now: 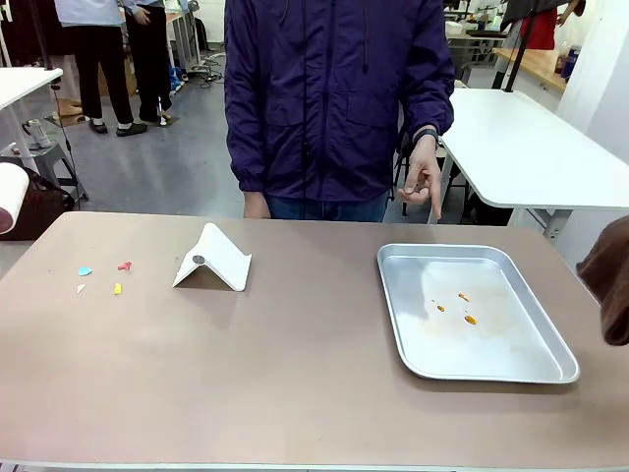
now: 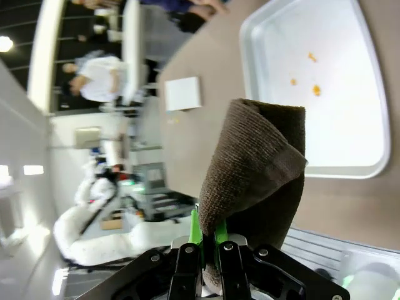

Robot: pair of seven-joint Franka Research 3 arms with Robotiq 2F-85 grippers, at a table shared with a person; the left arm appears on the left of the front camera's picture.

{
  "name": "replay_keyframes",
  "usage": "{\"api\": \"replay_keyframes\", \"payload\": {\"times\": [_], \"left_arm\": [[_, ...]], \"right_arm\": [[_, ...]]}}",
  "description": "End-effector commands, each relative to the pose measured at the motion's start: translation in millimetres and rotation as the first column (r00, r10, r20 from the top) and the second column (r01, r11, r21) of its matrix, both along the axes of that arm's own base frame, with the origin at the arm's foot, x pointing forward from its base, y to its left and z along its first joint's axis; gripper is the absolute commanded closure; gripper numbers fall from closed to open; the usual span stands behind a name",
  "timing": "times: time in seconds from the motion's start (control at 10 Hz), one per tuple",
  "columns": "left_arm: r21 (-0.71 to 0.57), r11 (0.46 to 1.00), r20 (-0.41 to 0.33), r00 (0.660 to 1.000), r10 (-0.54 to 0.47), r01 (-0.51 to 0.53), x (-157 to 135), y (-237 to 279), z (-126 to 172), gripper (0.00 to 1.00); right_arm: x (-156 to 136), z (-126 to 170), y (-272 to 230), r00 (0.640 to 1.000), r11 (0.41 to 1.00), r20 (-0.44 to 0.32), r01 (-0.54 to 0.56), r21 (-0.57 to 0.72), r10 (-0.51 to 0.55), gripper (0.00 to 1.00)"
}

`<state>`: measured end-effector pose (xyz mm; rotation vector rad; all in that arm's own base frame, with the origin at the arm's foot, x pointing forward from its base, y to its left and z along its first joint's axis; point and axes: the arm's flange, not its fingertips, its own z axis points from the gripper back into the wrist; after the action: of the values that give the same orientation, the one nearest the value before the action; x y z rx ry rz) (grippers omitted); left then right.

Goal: Clean the surface of the table.
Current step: If a person points to the right, clean the right side of the table with your right hand, and if they point to the left, clean the left side with your left hand.

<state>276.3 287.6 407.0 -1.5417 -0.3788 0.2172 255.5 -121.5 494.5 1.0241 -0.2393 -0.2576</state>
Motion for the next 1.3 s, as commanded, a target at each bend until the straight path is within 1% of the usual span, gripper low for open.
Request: {"api": "replay_keyframes", "payload": {"times": [0.0, 0.1, 0.2, 0.3, 0.4, 0.5, 0.6, 0.7, 0.8, 0.9, 1.0, 1.1, 1.2], "left_arm": [[-0.004, 1.0, 0.008, 1.0, -0.009, 0.009, -2.6, -0.7, 3.9, 0.86], [-0.004, 1.0, 0.008, 1.0, -0.009, 0.009, -2.6, -0.7, 3.9, 0.86], [-0.004, 1.0, 0.008, 1.0, -0.009, 0.009, -2.6, -0.7, 3.9, 0.86], [-0.004, 1.0, 0.008, 1.0, -0.009, 0.009, -2.6, -0.7, 3.9, 0.86], [-0.004, 1.0, 0.008, 1.0, -0.009, 0.009, -2.6, -0.7, 3.9, 0.86], [-0.004, 1.0, 0.008, 1.0, -0.009, 0.009, -2.6, -0.7, 3.9, 0.86], [-0.004, 1.0, 0.008, 1.0, -0.009, 0.009, -2.6, -0.7, 3.9, 0.86], [-0.004, 1.0, 0.008, 1.0, -0.009, 0.009, -2.6, -0.7, 3.9, 0.86], [-0.004, 1.0, 0.008, 1.0, -0.009, 0.009, -2.6, -0.7, 3.9, 0.86], [-0.004, 1.0, 0.008, 1.0, -0.009, 0.009, -2.6, -0.7, 3.9, 0.86], [-0.004, 1.0, 0.008, 1.0, -0.009, 0.009, -2.6, -0.7, 3.9, 0.86], [-0.004, 1.0, 0.008, 1.0, -0.009, 0.009, -2.6, -0.7, 3.9, 0.86], [-0.004, 1.0, 0.008, 1.0, -0.009, 0.009, -2.6, -0.7, 3.9, 0.86]], "right_arm": [[49.4, 5.1, 18.8, 0.992, 0.966, -0.116, -0.075, -0.248, 0.047, 0.92], [78.3, 3.5, 28.9, 0.986, 0.914, -0.16, -0.03, -0.405, -0.038, 0.92], [101.5, -0.1, 38.9, 0.984, 0.846, -0.169, -0.044, -0.532, -0.055, 0.92], [122.3, -5.3, 44.6, 0.977, 0.796, -0.213, -0.115, -0.594, -0.018, 0.92], [139.8, -11.4, 49.7, 0.974, 0.764, -0.223, -0.169, -0.623, 0.034, 0.92], [156.4, -20.0, 60.4, 0.974, 0.714, -0.22, -0.185, -0.675, 0.045, 0.92], [168.6, -29.8, 70.9, 0.969, 0.641, -0.246, -0.202, -0.74, 0.022, 0.92], [179.4, -39.3, 80.9, 0.965, 0.586, -0.261, -0.218, -0.78, 0.012, 0.92], [190.5, -51.3, 89.2, 0.964, 0.551, -0.266, -0.221, -0.804, -0.001, 0.92], [199.8, -63.7, 96.5, 0.967, 0.542, -0.255, -0.228, -0.809, 0.026, 0.92], [209.6, -78.9, 105.5, 0.964, 0.53, -0.256, -0.252, -0.81, 0.067, 0.92], [217.4, -91.1, 113.7, 0.961, 0.516, -0.264, -0.267, -0.814, 0.081, 0.92], [222.3, -99.7, 122.7, 0.96, 0.538, -0.261, -0.272, -0.798, 0.099, 0.92]]}}
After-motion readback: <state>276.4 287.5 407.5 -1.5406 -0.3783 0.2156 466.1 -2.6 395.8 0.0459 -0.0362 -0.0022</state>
